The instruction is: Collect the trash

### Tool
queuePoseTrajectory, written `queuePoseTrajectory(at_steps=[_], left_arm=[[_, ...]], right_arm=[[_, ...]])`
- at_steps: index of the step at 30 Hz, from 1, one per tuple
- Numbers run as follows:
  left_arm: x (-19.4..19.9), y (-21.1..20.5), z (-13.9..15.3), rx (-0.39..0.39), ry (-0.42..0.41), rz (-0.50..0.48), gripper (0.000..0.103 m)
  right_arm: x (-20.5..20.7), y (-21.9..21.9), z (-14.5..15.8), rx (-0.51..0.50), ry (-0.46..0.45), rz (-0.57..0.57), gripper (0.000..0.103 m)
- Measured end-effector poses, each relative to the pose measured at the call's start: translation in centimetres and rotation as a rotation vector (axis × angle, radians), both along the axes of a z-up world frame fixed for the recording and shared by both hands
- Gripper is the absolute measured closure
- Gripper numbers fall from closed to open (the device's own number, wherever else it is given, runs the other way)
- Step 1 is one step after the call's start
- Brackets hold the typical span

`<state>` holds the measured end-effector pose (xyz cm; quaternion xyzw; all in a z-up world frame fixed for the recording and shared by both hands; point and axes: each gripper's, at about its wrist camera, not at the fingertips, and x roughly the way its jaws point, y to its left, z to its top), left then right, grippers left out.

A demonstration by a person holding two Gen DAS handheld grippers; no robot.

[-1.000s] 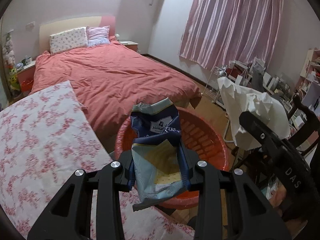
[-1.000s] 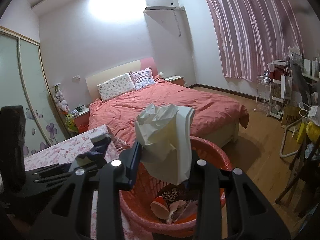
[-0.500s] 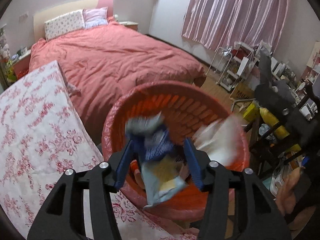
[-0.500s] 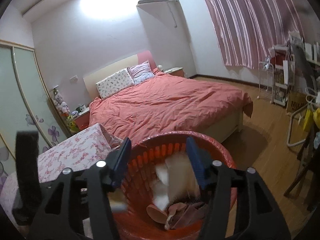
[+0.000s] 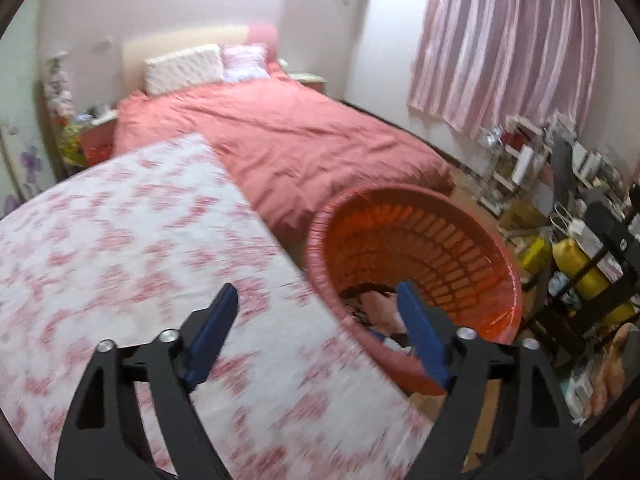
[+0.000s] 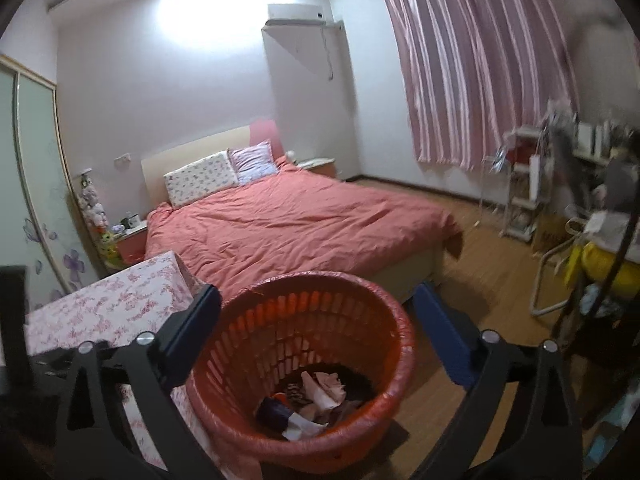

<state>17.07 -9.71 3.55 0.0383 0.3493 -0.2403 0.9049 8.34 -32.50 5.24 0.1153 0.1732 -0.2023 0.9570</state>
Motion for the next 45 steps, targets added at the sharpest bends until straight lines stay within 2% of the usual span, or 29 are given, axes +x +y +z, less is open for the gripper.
queuePoseTrajectory(at_steps=[2, 5, 11, 15, 21, 28, 34, 45], left_arm=[[-1.8, 2.0, 1.0, -0.002, -0.045, 0.048, 0.01], [-4.4, 4.5, 2.1, -0.003, -0.106, 0.104, 0.002], [-9.3, 7.1, 2.9, 0.042, -0.199, 0.204, 0.002], [-11.7, 8.9, 2.9, 0.035, -0.227, 0.265, 0.002], [-14.1, 11.2, 2.5, -0.007, -0.224, 0.303, 0.002], [-16.1, 12.4, 1.8, 0.011, -0.256, 0.373, 0.002], [-17.3, 13.7, 1.3, -0.01, -0.241, 0.41, 0.002], [-18.4, 14.9, 0.9, -0.014, -0.212, 0.455, 0.003]], right_arm=[[-1.5, 1.5, 0.5, -0.056, -0.006, -0.038, 0.004], [-3.8, 4.1, 1.1, -0.128, 0.019, -0.074, 0.004], [-7.9, 8.2, 1.1, -0.213, 0.041, -0.093, 0.004], [-10.3, 9.8, 1.1, -0.203, 0.02, -0.078, 0.004], [-12.6, 12.2, 1.3, -0.191, -0.006, -0.043, 0.004], [-13.8, 14.7, 0.7, -0.192, 0.008, 0.018, 0.004], [-14.1, 15.7, 0.4, -0.141, 0.044, 0.06, 0.004], [-14.2, 17.2, -1.2, -0.146, 0.14, 0.057, 0.004]])
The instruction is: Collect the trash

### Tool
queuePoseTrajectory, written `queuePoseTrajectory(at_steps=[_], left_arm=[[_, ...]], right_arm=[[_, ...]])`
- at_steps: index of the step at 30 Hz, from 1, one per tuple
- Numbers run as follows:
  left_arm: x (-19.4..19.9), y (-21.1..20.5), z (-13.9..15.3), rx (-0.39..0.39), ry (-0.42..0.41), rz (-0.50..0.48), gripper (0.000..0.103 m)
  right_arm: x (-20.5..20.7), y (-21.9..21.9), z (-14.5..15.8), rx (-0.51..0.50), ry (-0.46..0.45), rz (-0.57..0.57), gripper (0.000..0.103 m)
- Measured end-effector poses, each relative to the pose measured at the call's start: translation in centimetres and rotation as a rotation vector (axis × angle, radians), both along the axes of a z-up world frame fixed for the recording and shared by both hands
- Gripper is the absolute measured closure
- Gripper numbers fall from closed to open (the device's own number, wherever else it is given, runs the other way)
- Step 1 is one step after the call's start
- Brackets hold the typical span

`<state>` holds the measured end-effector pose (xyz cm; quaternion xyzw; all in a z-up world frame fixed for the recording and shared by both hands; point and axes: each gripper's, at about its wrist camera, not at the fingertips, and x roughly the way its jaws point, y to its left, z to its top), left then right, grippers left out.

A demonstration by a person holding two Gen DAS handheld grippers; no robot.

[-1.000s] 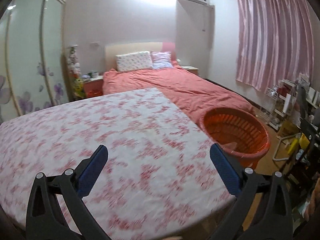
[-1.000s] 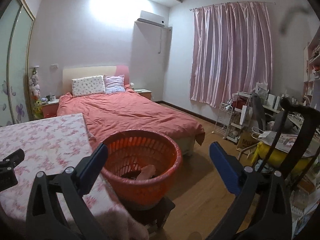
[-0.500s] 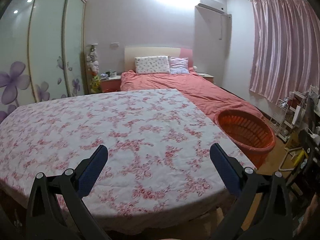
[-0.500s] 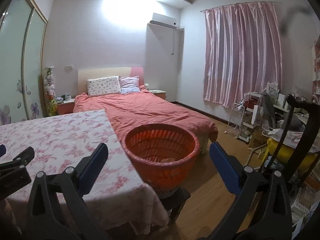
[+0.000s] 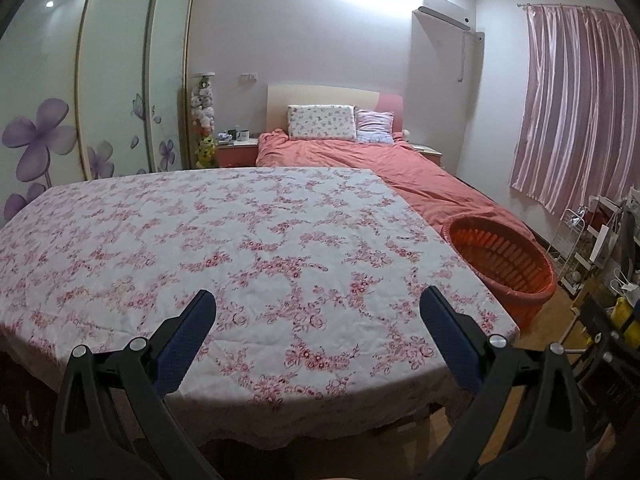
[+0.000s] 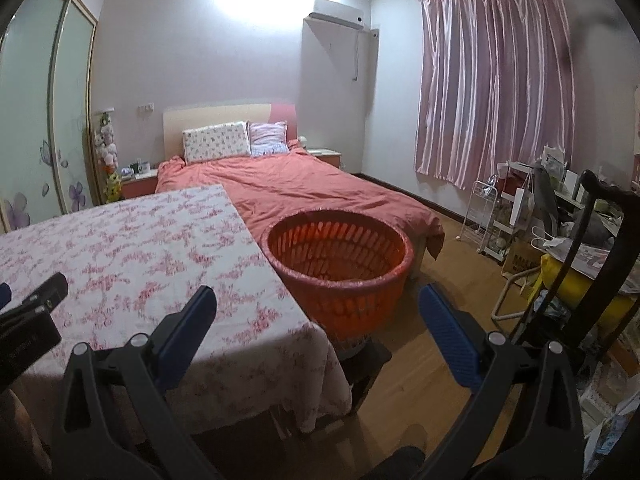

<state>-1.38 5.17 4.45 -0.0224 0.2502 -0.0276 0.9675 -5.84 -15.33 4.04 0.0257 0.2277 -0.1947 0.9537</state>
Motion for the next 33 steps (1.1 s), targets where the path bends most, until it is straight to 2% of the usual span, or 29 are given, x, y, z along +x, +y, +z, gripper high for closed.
queuePoseTrajectory(at_steps=[7, 18, 33], left_arm=[[-0.1, 0.2, -0.4, 0.008, 0.032, 0.014, 0.003], [-0.3, 0.2, -0.7, 0.008, 0.053, 0.015, 0.003], [-0.4, -0.6, -0.7, 0.053, 0.057, 0.037, 0.003]], right_arm=[[0.2, 0.0, -0.9, 0.015, 0.051, -0.009, 0.004], [0.3, -0.5, -1.2, 0.022, 0.063, -0.023, 0.004], [0.8, -1.1, -1.6, 0.001, 0.081, -0.079, 0.004]])
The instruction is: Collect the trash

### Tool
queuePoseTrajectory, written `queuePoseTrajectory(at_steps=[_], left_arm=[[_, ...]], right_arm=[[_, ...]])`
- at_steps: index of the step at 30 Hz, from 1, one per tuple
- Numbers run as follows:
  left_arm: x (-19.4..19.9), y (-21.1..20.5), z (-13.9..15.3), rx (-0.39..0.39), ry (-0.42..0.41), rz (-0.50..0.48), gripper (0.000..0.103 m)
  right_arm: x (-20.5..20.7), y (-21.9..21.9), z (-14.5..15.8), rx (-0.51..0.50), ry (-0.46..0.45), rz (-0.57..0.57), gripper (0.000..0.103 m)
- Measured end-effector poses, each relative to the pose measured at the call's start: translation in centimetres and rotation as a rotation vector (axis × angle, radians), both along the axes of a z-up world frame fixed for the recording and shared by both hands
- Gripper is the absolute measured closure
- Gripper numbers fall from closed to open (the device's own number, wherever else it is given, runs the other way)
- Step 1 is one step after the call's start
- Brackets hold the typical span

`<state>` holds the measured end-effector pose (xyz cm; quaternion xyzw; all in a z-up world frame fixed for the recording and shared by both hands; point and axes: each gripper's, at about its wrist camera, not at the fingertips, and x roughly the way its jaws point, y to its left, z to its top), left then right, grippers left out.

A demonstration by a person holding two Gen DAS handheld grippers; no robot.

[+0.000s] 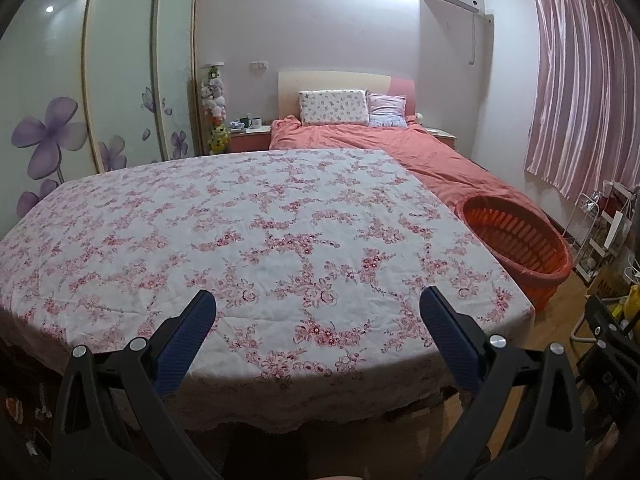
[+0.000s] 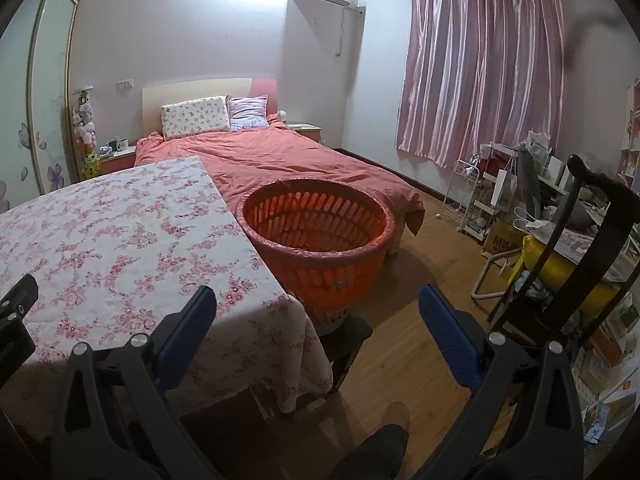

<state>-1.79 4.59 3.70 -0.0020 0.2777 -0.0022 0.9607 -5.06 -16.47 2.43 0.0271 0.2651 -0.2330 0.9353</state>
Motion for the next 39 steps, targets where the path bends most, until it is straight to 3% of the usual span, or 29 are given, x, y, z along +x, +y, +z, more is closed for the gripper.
queuePoseTrajectory(at_steps=[39], left_arm=[[-0.2, 0.1, 0.0, -0.022, 0.021, -0.012, 0.003]], right_arm=[[0.2, 0.7, -0.1, 0.049, 0.004, 0.044, 0.004]])
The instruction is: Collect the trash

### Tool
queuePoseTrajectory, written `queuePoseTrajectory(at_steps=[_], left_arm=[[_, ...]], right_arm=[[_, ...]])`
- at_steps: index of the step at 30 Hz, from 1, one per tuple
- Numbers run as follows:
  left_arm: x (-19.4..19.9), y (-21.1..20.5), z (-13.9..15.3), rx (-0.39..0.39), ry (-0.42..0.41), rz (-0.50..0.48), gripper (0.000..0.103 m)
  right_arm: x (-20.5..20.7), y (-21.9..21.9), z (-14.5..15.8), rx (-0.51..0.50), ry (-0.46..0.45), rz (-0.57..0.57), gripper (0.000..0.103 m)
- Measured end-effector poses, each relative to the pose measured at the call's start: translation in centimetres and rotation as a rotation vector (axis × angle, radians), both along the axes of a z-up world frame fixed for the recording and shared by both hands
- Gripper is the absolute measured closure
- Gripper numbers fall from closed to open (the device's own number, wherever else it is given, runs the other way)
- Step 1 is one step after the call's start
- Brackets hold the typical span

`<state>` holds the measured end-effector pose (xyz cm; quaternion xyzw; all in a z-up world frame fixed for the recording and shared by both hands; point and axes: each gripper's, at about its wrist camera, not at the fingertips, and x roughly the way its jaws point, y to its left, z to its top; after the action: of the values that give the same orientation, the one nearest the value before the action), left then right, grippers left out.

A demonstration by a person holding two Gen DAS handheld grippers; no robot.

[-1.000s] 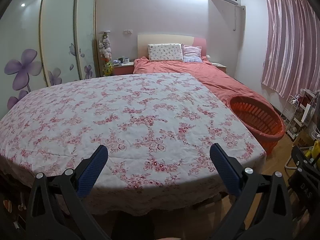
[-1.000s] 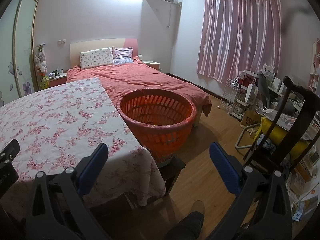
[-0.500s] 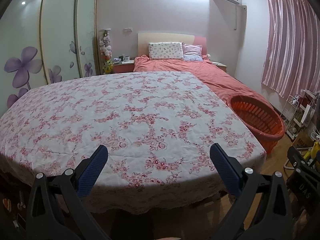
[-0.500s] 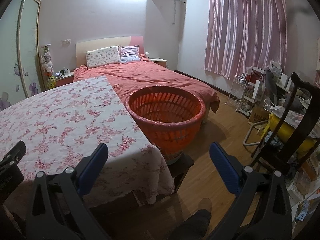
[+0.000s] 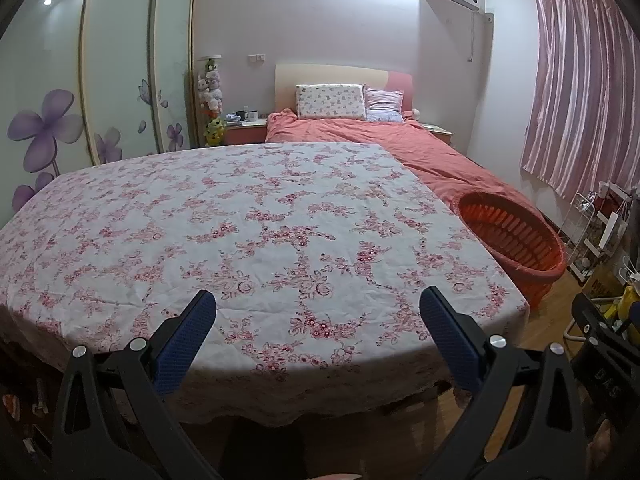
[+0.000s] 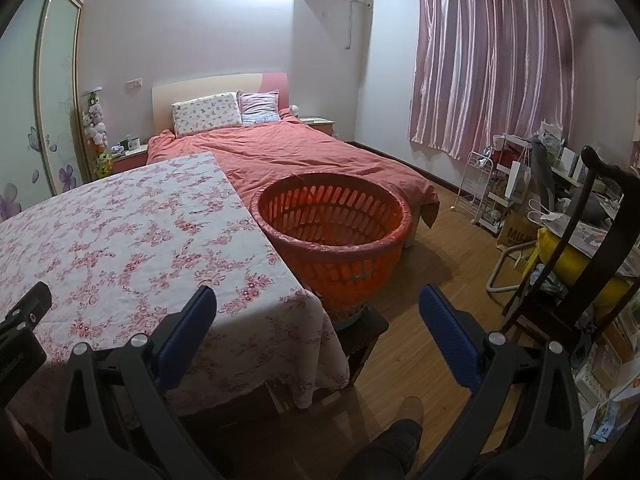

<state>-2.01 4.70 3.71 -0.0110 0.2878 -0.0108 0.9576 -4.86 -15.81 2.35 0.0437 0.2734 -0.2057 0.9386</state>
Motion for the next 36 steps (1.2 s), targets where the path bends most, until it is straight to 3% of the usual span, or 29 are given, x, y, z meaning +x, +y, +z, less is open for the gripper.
queuePoseTrajectory(at_steps=[36], left_arm=[[-0.3, -0.9, -0.02, 0.007, -0.004, -0.031, 0.003]], right_arm=[[-0.07, -0.14, 0.01, 0.001, -0.001, -0.001, 0.004]])
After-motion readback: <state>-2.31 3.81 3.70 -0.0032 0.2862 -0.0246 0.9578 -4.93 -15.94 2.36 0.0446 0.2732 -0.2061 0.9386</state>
